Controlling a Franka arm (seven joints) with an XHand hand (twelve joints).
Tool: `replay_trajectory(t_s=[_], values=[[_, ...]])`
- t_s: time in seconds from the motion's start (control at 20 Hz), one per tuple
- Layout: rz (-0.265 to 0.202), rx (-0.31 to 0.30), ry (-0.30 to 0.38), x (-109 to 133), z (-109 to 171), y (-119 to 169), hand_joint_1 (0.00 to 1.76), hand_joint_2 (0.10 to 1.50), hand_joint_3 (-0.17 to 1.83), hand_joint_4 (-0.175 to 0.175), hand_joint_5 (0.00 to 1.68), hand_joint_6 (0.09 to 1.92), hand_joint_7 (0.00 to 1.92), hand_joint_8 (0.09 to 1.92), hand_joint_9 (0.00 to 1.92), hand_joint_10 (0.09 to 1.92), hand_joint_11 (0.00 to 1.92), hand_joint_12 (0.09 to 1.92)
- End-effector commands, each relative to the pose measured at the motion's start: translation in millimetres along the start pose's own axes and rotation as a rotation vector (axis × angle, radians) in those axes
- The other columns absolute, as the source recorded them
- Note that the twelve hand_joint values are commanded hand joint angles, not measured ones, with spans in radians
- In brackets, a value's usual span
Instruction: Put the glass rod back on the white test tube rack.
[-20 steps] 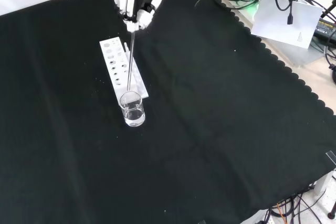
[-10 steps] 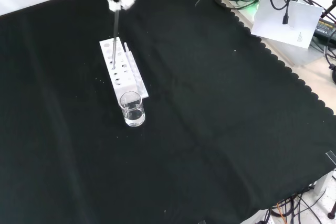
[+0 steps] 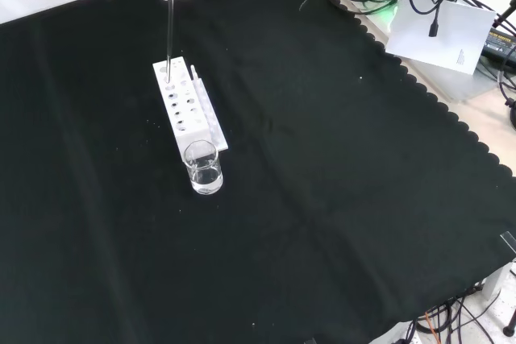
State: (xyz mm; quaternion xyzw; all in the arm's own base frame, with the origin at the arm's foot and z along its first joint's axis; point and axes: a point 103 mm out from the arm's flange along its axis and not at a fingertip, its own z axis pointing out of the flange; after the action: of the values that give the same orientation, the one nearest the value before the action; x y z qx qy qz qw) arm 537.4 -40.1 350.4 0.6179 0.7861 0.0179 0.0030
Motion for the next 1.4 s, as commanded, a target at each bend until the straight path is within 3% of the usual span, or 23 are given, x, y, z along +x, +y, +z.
replay_trajectory(t_s=[0.05,0.55,1.4], values=[[0.006,0.004,-0.005,-6,2,-5,1.31,1.10,-0.17,-0.175,1.32,0.15,1.21,0.95,1.63,0.71,1.64,0.64],[-0.003,0.021,0.014,0,20,12,1.31,1.10,-0.17,-0.175,1.32,0.15,1.21,0.95,1.63,0.71,1.64,0.64],[-0.007,0.031,0.016,0,28,13,1.31,1.10,-0.17,-0.175,1.32,0.15,1.21,0.95,1.63,0.71,1.64,0.64]])
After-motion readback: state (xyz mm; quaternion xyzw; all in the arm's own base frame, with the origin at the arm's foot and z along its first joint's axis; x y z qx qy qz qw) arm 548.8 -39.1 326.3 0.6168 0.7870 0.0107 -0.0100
